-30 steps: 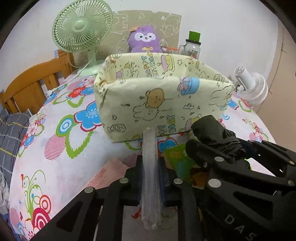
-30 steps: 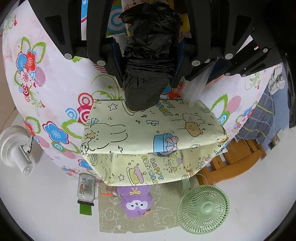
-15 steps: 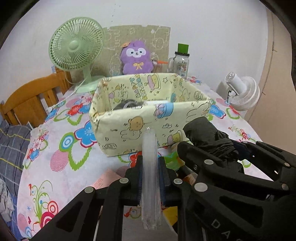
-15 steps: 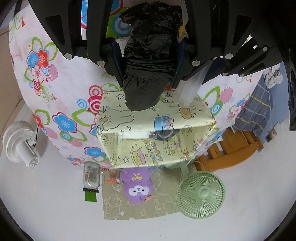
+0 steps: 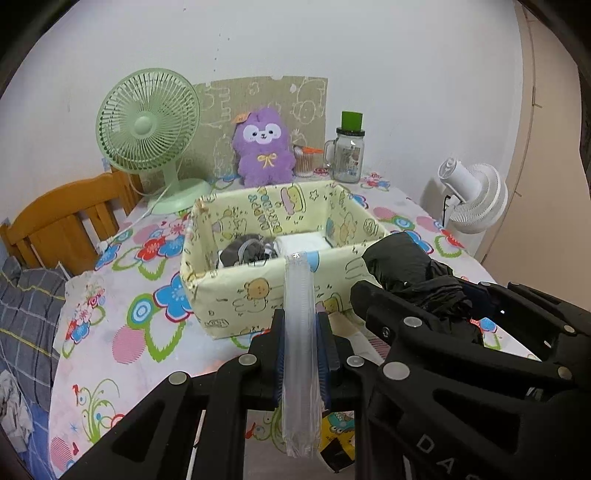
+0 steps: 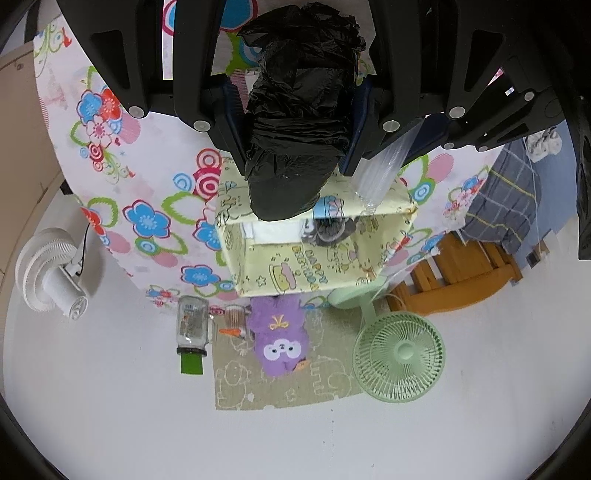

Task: Organize soft objects
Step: 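Lift the tubes with the left tool while the right tool carries the bag toward the box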

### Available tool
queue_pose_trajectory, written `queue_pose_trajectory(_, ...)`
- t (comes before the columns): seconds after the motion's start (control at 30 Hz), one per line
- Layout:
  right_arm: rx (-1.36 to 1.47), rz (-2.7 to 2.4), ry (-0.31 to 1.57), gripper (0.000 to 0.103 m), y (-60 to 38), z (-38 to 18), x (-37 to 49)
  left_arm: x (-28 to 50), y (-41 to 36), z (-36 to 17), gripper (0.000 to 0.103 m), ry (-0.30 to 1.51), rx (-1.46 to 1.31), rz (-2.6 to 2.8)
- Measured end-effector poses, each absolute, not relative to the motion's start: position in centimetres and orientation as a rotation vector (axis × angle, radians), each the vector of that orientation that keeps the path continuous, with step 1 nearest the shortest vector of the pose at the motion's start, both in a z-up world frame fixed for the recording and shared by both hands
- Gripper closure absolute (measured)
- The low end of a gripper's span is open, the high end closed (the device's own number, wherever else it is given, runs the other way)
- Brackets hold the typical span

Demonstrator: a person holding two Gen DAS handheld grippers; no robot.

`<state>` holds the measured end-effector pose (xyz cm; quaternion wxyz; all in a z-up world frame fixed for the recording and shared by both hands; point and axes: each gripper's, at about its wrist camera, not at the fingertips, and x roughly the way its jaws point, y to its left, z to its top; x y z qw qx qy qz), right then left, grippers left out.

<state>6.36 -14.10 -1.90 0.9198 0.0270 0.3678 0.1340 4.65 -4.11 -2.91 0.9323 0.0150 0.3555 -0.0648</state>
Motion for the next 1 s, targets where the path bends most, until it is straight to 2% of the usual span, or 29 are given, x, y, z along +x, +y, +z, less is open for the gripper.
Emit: queue_pose_trajectory(1.0,0.061,0.286,0.655,0.052,-14.7,2.9,8.6,6.3,-4.7,1.9,0.09,0.631,0.051,-0.119)
